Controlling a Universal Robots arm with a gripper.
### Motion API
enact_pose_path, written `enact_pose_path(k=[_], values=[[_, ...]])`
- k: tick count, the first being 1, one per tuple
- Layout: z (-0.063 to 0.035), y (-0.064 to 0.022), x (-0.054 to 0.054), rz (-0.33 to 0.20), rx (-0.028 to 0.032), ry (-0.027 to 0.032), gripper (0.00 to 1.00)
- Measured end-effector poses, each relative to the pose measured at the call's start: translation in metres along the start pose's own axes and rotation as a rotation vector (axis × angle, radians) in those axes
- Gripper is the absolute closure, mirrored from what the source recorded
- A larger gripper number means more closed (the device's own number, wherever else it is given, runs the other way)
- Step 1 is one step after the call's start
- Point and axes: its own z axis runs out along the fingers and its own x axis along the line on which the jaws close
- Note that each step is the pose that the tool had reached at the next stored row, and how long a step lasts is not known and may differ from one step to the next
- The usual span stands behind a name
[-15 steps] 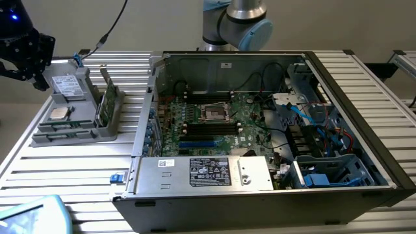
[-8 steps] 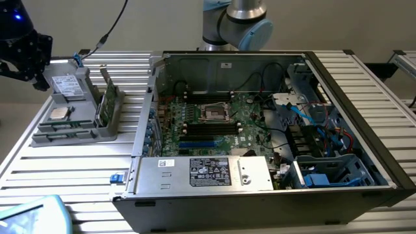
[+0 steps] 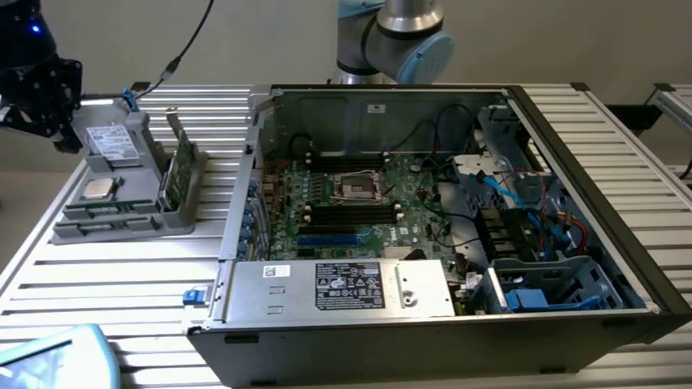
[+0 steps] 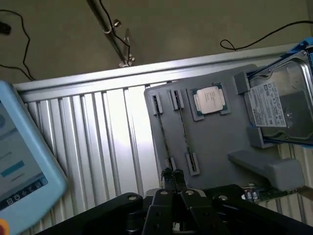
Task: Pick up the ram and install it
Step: 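Pick up the ram and move it above insertion slot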
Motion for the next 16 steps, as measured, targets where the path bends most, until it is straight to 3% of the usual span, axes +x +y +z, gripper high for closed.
enact_pose_path(k=[11, 14, 16], values=[[0.0029, -0.0002, 0.0001, -0.195, -0.0013, 0.0198, 0.89], [0.0029, -0.0002, 0.0000, -0.198, -0.0013, 0.0200, 0.88], [0.0029, -0.0002, 0.0000, -0.198, -0.0013, 0.0200, 0.75]])
